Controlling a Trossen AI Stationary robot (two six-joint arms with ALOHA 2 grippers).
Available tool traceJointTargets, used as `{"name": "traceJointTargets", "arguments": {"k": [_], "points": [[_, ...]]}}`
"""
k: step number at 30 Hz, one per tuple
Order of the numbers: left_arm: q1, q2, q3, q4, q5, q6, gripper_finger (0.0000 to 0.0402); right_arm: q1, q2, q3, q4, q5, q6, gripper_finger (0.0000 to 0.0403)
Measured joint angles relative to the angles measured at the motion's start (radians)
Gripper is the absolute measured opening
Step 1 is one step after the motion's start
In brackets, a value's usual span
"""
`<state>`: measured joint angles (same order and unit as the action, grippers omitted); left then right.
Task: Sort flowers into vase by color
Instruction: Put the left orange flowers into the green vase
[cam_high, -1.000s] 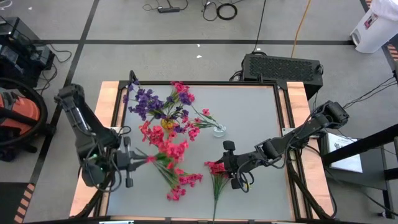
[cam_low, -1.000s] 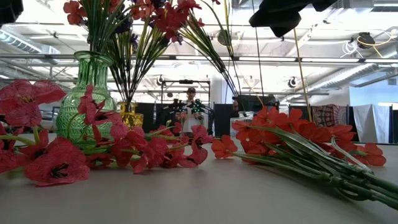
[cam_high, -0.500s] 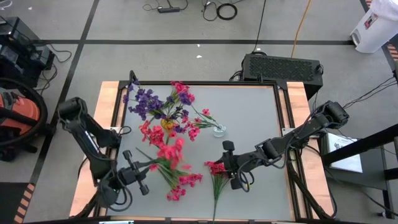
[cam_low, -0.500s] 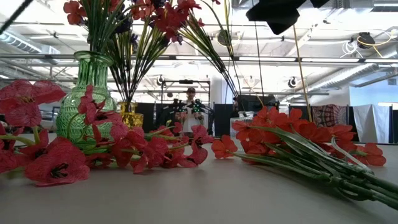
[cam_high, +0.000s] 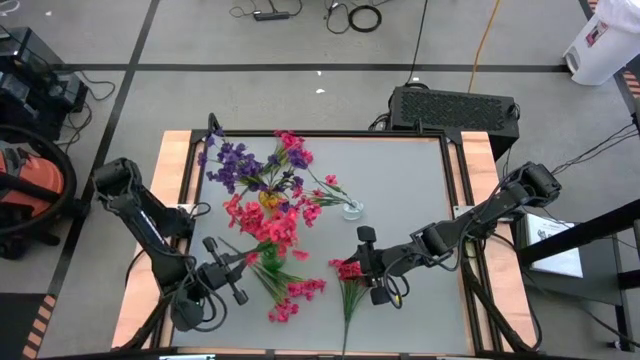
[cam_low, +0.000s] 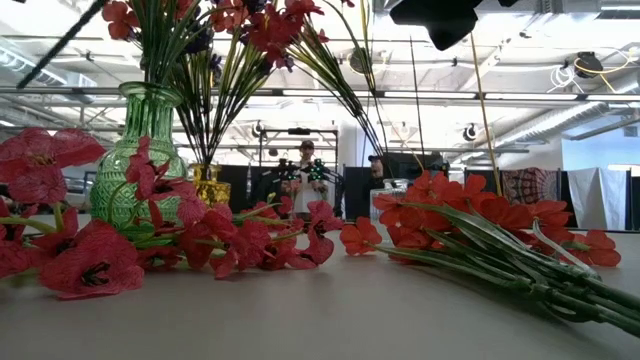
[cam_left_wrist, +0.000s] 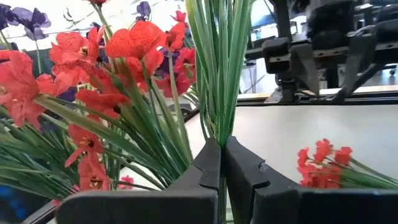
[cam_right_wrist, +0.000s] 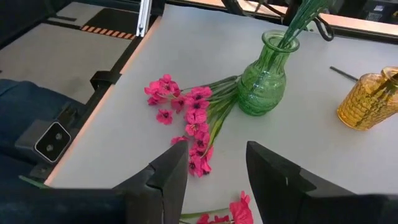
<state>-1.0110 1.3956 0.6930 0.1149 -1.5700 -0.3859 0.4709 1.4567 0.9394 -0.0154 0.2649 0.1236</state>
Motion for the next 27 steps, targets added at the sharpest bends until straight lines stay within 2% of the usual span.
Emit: {"name": "traceJointTargets", "arguments": {"k": [7, 9, 14, 19, 23, 27], "points": [[0.063, 0.000, 0.001, 0.063, 0.006, 0.010, 0.0011, 0.000, 0.000, 0.000, -0.003, 0.000, -0.011, 0.0155], [0.081, 0.000, 0.011, 0.115, 0.061, 0.040, 0.0011, 0.000, 0.000, 0.000, -0.003, 0.000, -0.016, 0.0155], [0.114, 0.019, 0.043, 0.366, 0.284, 0.339, 0.0011, 0.000, 0.000, 0.000, -0.004, 0.000, -0.022, 0.0155], [0.117, 0.053, 0.045, 0.671, 0.334, 0.687, 0.0011, 0.000, 0.000, 0.000, -0.007, 0.000, -0.035, 0.0155], [0.148, 0.055, 0.032, 0.795, 0.395, 0.796, 0.0011, 0.000, 0.000, 0.000, -0.011, 0.000, -0.035, 0.0155], [0.203, 0.055, 0.009, 0.811, 0.437, 0.811, 0.0011, 0.000, 0.000, 0.000, -0.011, 0.000, -0.039, 0.0155]]}}
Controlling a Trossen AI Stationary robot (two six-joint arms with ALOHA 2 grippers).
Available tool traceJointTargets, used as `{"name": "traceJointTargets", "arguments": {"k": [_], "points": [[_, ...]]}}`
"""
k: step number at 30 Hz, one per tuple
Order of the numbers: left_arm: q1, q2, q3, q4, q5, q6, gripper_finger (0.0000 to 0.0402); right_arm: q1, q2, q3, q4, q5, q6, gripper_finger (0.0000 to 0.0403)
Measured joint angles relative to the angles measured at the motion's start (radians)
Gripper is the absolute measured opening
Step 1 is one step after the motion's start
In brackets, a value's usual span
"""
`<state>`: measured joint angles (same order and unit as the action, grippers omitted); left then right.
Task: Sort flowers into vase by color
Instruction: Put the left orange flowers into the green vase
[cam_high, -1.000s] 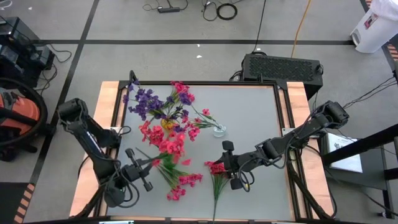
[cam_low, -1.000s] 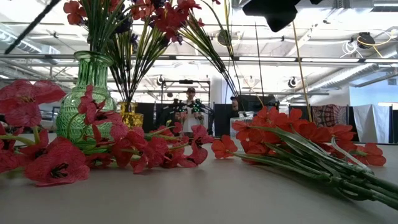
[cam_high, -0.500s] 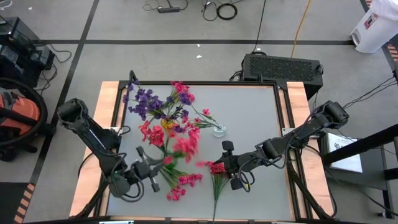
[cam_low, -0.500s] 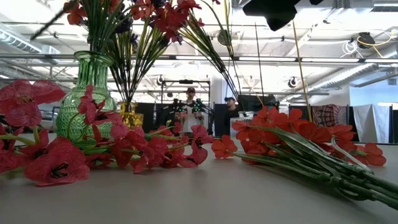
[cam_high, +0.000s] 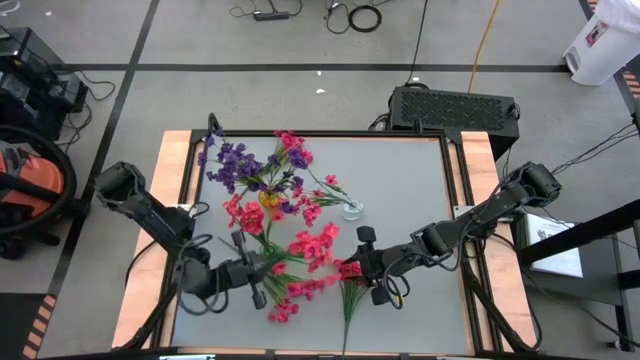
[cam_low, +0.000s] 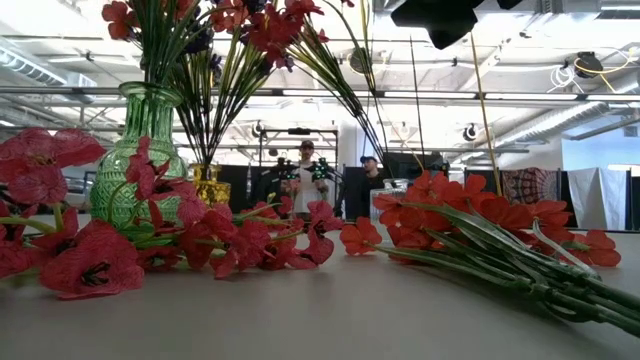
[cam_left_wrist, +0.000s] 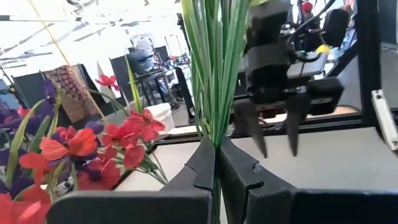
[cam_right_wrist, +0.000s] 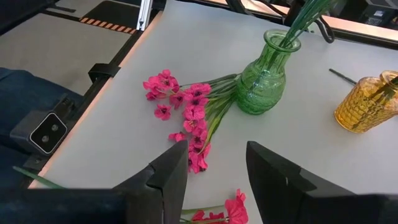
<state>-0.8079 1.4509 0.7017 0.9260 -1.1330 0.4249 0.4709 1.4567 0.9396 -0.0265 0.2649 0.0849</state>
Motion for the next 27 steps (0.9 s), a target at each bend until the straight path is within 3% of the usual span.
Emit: {"name": "traceJointTargets", "arguments": {"k": [11, 17, 27], "points": [[0.100, 0.000, -0.098, 0.115, 0.085, -0.001, 0.0011, 0.000, 0.002, 0.000, -0.001, 0.000, 0.000, 0.0155], [0.068, 0.000, -0.144, 0.212, 0.081, 0.001, 0.0011, 0.000, 0.004, 0.000, -0.004, 0.000, 0.000, 0.0155], [-0.021, 0.000, -0.146, 0.218, -0.005, 0.027, 0.0008, 0.000, 0.005, 0.000, -0.001, 0.000, 0.000, 0.0155]]}}
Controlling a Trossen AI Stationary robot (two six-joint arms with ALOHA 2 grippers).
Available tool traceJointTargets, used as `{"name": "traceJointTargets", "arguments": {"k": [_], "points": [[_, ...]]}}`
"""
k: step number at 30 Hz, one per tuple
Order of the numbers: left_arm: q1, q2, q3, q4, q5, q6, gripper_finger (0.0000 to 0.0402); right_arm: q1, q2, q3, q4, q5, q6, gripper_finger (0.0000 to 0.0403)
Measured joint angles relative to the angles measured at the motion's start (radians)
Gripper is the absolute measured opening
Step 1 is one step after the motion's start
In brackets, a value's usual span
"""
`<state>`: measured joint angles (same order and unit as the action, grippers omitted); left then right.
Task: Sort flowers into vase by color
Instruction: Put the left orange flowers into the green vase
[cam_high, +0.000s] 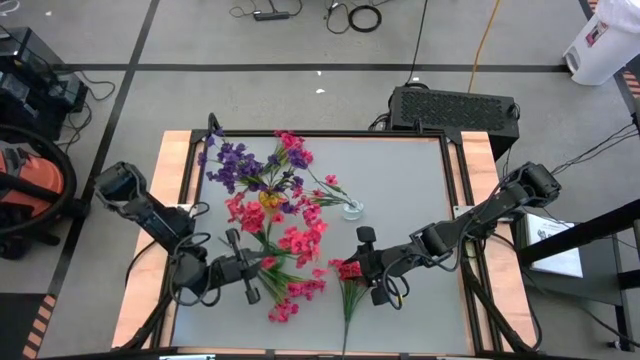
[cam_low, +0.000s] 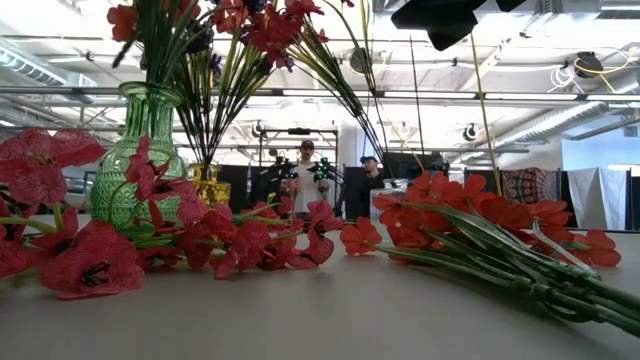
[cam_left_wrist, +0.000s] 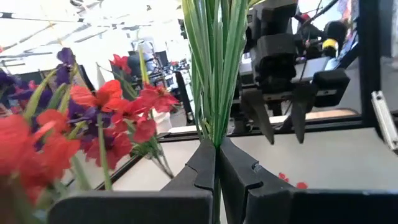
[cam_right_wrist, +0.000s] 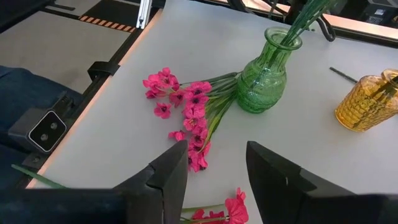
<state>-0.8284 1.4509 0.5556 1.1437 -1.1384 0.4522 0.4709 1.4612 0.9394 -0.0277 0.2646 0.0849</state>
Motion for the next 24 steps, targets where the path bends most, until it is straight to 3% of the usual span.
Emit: {"name": "traceJointTargets", "arguments": {"k": [3, 7, 12, 24], "points": [[-0.026, 0.000, -0.002, -0.016, -0.063, 0.010, 0.0004, 0.000, 0.000, 0.000, 0.000, 0.000, 0.000, 0.0155], [-0.032, 0.000, -0.017, -0.005, -0.068, 0.005, 0.0003, 0.000, 0.000, 0.000, 0.000, 0.000, 0.000, 0.0155], [-0.009, 0.000, -0.034, 0.063, 0.032, 0.013, 0.0002, 0.000, 0.000, 0.000, 0.002, 0.000, 0.000, 0.0155], [0.083, 0.000, -0.038, 0.071, 0.091, 0.027, 0.0011, -0.001, 0.000, 0.000, 0.003, 0.000, 0.000, 0.0155]]}}
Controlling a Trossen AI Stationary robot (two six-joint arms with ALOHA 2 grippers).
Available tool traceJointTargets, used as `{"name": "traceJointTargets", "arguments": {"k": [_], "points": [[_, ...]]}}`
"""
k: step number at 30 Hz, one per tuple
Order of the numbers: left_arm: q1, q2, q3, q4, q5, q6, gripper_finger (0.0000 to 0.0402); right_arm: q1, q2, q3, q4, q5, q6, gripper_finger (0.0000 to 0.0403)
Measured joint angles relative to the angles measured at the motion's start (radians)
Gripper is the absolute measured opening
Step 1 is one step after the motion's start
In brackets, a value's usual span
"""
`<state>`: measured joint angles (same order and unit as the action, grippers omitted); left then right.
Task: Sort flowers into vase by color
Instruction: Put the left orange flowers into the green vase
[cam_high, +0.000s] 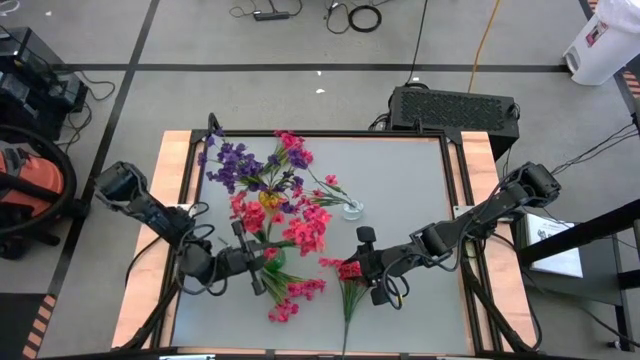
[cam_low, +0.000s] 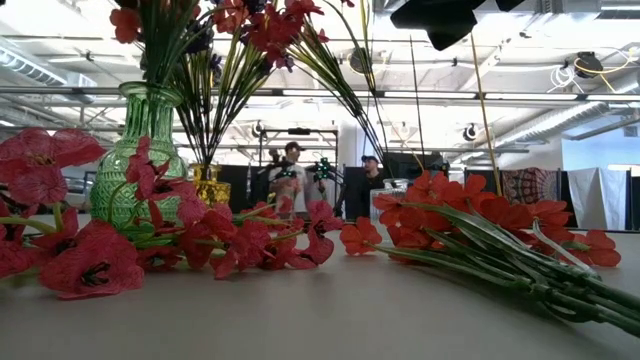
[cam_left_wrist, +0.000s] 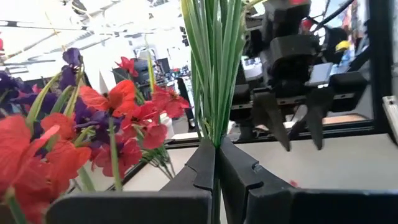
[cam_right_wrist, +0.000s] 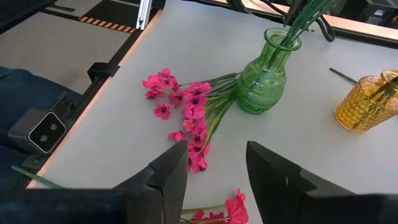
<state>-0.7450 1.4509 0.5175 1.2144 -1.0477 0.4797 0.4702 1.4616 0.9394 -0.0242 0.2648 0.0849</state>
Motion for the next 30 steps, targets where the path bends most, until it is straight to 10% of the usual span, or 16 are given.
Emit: {"name": "traceJointTargets", "arguments": {"k": [19, 30], "points": [[0.012, 0.000, -0.033, -0.126, 0.027, -0.161, 0.0015, 0.000, 0.000, 0.000, 0.010, 0.000, 0.007, 0.0155], [0.006, 0.000, -0.033, -0.134, 0.027, -0.186, 0.0015, -0.002, 0.006, 0.000, 0.319, 0.000, -0.073, 0.0155]]}}
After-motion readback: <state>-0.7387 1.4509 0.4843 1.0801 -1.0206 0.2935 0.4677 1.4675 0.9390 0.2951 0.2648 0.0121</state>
